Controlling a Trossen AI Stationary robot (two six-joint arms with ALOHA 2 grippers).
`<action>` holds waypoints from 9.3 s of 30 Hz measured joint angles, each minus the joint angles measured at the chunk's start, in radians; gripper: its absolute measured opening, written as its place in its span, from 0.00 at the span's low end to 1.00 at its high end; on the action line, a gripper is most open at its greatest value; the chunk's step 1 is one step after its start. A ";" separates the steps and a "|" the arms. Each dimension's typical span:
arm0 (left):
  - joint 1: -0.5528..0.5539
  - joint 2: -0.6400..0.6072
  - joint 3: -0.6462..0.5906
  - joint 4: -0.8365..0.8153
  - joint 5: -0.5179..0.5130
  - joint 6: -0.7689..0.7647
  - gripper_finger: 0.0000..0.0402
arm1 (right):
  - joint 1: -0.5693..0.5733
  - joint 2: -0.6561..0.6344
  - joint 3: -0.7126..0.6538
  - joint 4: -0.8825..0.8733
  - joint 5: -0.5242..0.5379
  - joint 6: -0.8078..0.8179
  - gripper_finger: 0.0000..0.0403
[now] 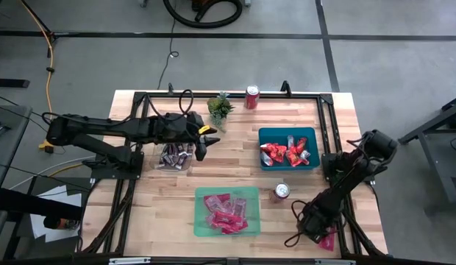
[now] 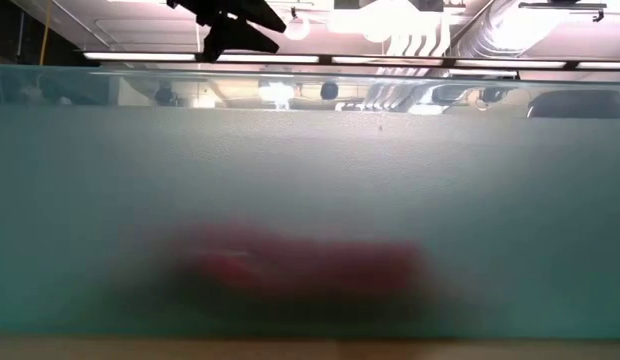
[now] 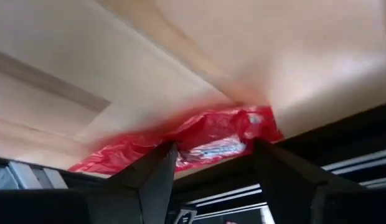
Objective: Sort candy
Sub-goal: Put the red candy into the green bin, then return to Home Position
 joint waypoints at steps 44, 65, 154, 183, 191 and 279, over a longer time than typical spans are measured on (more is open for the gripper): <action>-0.004 -0.234 0.111 -0.291 0.007 -0.069 0.41 | -0.511 0.136 0.646 0.017 0.649 -1.460 0.00; -0.048 -0.249 0.111 -0.291 0.117 -0.094 0.41 | -0.545 0.116 0.840 -0.445 0.730 -1.526 0.54; -0.081 -0.803 -0.946 0.852 -0.026 -0.161 0.00 | -0.958 -1.668 -0.705 0.578 0.539 -1.267 0.00; -0.039 -1.198 -0.950 0.258 0.002 -0.168 0.00 | -0.907 -1.673 -0.705 0.577 0.536 -1.267 0.00; -0.039 -1.174 -0.951 0.295 0.001 -0.169 0.00 | -0.907 -1.671 -0.705 0.577 0.536 -1.268 0.00; -0.040 -1.171 -0.950 0.277 0.001 -0.169 0.00 | -0.907 -1.671 -0.705 0.577 0.536 -1.267 0.00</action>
